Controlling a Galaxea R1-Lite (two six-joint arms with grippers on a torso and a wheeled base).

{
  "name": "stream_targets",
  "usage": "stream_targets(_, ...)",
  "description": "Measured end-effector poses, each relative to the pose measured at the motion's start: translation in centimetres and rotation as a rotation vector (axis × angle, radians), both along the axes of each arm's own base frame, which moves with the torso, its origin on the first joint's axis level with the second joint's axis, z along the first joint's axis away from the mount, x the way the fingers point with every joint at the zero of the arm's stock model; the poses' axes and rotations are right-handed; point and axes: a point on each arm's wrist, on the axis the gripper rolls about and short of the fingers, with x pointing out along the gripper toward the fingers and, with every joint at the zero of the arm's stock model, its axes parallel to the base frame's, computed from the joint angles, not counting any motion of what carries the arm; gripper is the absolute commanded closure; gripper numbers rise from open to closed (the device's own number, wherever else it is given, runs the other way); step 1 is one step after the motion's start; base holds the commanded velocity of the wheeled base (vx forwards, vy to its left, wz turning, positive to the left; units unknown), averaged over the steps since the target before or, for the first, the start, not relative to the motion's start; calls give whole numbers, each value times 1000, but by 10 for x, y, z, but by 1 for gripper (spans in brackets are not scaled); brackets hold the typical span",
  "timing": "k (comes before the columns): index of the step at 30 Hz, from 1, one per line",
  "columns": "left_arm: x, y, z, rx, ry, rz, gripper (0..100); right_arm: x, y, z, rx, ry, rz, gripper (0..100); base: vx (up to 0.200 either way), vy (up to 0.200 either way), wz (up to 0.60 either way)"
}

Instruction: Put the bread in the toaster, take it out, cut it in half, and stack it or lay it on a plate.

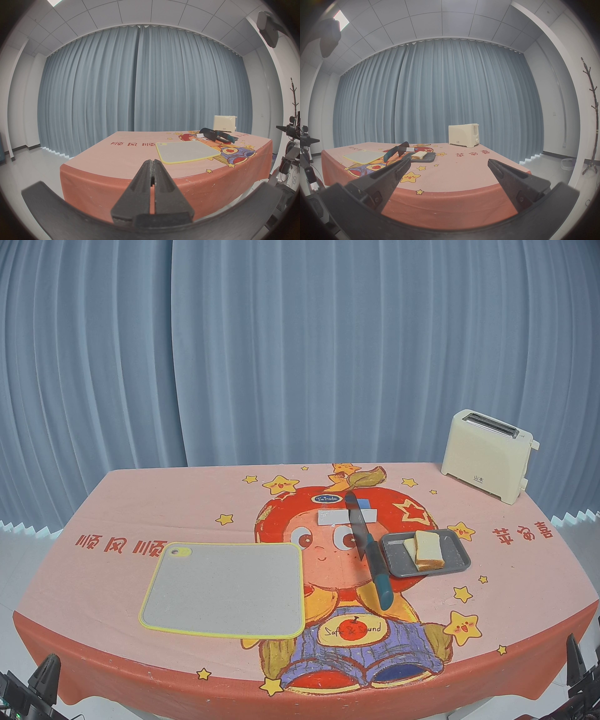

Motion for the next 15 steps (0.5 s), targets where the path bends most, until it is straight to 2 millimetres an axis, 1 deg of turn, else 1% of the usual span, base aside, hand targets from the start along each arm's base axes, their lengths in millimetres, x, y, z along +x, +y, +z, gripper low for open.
stream_targets(15, 0, 0, 0, -4, 0, 4, 100, 0, 0, 0, -1, -1, 0, 0, 0, 0, 0)
